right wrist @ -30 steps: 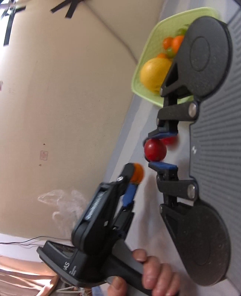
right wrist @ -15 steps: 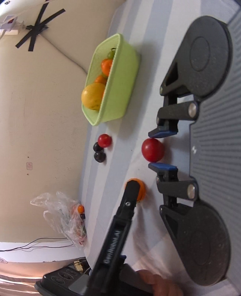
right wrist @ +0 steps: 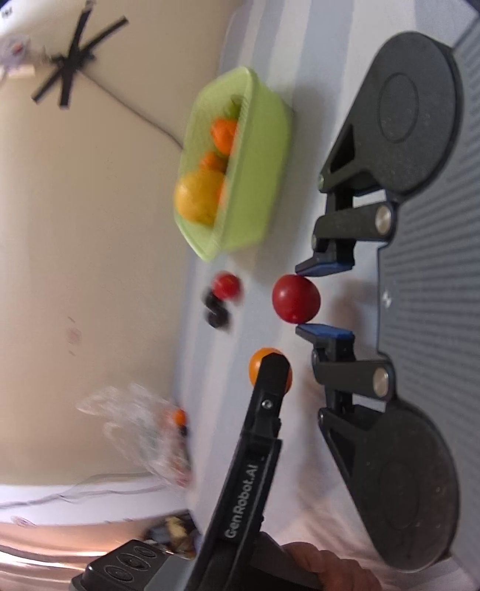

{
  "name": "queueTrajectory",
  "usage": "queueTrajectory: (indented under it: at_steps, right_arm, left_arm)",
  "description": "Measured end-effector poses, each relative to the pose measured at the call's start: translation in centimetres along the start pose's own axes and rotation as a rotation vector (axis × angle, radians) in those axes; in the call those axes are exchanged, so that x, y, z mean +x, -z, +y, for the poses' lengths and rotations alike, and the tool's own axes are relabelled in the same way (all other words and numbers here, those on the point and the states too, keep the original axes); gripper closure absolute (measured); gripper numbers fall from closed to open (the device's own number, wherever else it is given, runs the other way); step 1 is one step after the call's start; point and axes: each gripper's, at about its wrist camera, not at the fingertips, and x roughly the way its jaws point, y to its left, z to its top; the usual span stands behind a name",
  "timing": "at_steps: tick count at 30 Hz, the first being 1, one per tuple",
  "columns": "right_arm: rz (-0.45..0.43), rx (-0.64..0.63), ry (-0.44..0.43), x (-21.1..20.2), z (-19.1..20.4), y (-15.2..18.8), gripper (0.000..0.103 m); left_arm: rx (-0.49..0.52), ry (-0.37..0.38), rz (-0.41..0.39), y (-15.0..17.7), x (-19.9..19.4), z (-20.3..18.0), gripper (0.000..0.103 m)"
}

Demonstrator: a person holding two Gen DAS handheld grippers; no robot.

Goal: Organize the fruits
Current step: 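Grasp an orange cherry tomato with the left tool while the right tool grasps a red tomato, then drop both tomatoes into the green basket by opening both tools, then grasp a dark cherry tomato with the left tool while the right tool grasps a red tomato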

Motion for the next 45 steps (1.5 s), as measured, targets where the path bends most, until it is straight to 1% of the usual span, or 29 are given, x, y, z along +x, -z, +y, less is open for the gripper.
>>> queueTrajectory:
  at_steps: [4, 7, 10, 12, 13, 14, 15, 16, 17, 20, 22, 24, 26, 28, 30, 32, 34, 36, 39, 41, 43, 45]
  right_arm:
    - [-0.084, 0.012, 0.092, -0.4, -2.6, -1.8, 0.073]
    - [-0.103, 0.03, 0.151, 0.6, -4.7, -2.6, 0.073]
    - [-0.082, 0.061, 0.183, 2.4, -6.6, -2.8, 0.073]
    - [-0.079, 0.071, 0.189, 3.0, -7.2, -2.8, 0.072]
    - [-0.084, 0.073, 0.191, 3.2, -7.4, -2.6, 0.072]
    - [-0.089, 0.076, 0.194, 3.4, -7.5, -2.5, 0.07]
    - [-0.088, 0.081, 0.193, 3.6, -7.6, -2.4, 0.07]
    - [-0.094, 0.087, 0.192, 3.4, -7.6, -2.2, 0.069]
    - [-0.096, 0.089, 0.192, 3.4, -7.7, -2.1, 0.065]
    - [-0.129, 0.097, 0.204, 2.7, -8.1, -2.2, 0.064]
    - [-0.171, 0.116, 0.219, 1.8, -8.5, -2.5, 0.064]
    - [-0.221, 0.148, 0.23, 0.7, -8.9, -2.9, 0.064]
    - [-0.281, 0.192, 0.201, -1.0, -9.1, -3.3, 0.064]
    - [-0.309, 0.211, 0.143, -2.2, -8.7, -3.7, 0.064]
    - [-0.292, 0.196, 0.075, -2.5, -7.5, -3.9, 0.064]
    - [-0.246, 0.17, 0.013, -1.9, -5.9, -3.8, 0.064]
    - [-0.184, 0.137, -0.046, -0.4, -3.9, -3.5, 0.064]
    - [-0.118, 0.095, -0.084, 1.4, -1.8, -3.0, 0.064]
    - [-0.026, 0.045, -0.125, 3.7, 1.0, -2.0, 0.064]
    - [0.018, 0.023, -0.136, 4.9, 2.2, -1.6, 0.064]
    - [0.048, 0.001, -0.133, 5.8, 2.9, -1.5, 0.064]
    - [0.059, -0.027, -0.112, 6.6, 3.3, -1.9, 0.064]
  left_arm:
    - [0.023, 0.056, -0.03, -4.1, 2.0, -1.6, 0.072]
    - [-0.002, 0.073, -0.01, -6.2, 5.1, -1.8, 0.072]
    - [-0.042, 0.061, 0.034, -7.1, 8.3, -1.5, 0.072]
    - [-0.059, 0.06, 0.052, -7.3, 9.6, -1.4, 0.073]
    - [-0.063, 0.054, 0.053, -7.3, 10.0, -1.4, 0.07]
    - [-0.06, 0.051, 0.053, -7.2, 10.2, -1.4, 0.063]
    - [-0.056, 0.045, 0.05, -7.2, 10.4, -1.5, 0.06]
    - [-0.05, 0.042, 0.047, -7.2, 10.5, -1.5, 0.06]
    - [-0.048, 0.042, 0.045, -7.2, 10.4, -1.6, 0.06]
    - [-0.067, 0.05, 0.03, -7.8, 9.7, -1.5, 0.06]
    - [-0.084, 0.066, -0.013, -8.6, 8.2, -1.3, 0.06]
    - [-0.096, 0.079, -0.071, -9.4, 5.9, -1.1, 0.06]
    - [-0.101, 0.083, -0.128, -9.8, 3.4, -0.6, 0.06]
    - [-0.105, 0.067, -0.173, -9.7, 1.0, 0.3, 0.06]
    - [-0.117, 0.035, -0.195, -9.0, -0.8, 1.5, 0.06]
    - [-0.131, -0.019, -0.201, -7.9, -1.9, 3.0, 0.06]
    - [-0.149, -0.074, -0.177, -6.4, -2.1, 4.7, 0.06]
    - [-0.189, -0.111, -0.127, -4.9, -1.6, 6.5, 0.06]
    - [-0.236, -0.144, -0.063, -2.4, -0.6, 8.6, 0.06]
    - [-0.235, -0.16, -0.034, -1.1, -0.1, 9.1, 0.06]
    - [-0.216, -0.175, -0.023, -0.3, 0.1, 9.2, 0.06]
    - [-0.201, -0.178, -0.024, -0.2, 0.2, 9.3, 0.06]
